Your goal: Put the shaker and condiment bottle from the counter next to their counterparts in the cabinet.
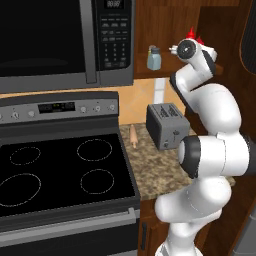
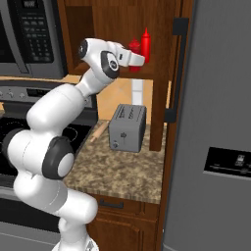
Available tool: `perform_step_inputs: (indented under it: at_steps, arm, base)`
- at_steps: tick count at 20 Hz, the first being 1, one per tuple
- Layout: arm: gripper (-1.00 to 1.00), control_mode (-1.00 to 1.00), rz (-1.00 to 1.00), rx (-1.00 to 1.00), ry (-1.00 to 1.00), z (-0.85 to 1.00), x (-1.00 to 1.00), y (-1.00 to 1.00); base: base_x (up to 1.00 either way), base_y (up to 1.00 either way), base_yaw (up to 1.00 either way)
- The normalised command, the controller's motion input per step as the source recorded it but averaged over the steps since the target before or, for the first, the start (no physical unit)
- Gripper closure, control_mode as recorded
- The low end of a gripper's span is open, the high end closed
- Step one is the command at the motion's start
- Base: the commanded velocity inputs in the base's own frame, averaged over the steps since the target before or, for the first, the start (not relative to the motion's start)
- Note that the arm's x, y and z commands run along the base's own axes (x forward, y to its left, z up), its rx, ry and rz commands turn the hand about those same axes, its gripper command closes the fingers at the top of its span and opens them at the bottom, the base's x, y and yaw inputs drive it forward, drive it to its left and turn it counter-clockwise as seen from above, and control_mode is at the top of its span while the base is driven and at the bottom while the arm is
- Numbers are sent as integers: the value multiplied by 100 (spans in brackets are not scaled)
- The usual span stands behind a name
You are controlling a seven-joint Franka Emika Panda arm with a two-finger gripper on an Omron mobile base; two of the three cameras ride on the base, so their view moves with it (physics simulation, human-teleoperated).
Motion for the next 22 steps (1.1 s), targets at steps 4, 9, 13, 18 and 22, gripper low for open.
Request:
perform_step_inputs:
  at_steps: [4, 9, 13, 18, 22]
  arm:
    - [100, -100, 0, 0, -2, -13, 16, -4]
    - [100, -100, 1, 0, -3, -20, 11, -4]
    - [100, -100, 1, 0, -5, -19, 16, -4]
    - [100, -100, 2, 0, -6, -17, 24, -7]
    - [100, -100, 1, 0, -7, -16, 26, -8]
  base:
    - [0, 0, 0]
    - [0, 0, 0]
    - [0, 0, 0]
    - [0, 0, 0]
    - [0, 0, 0]
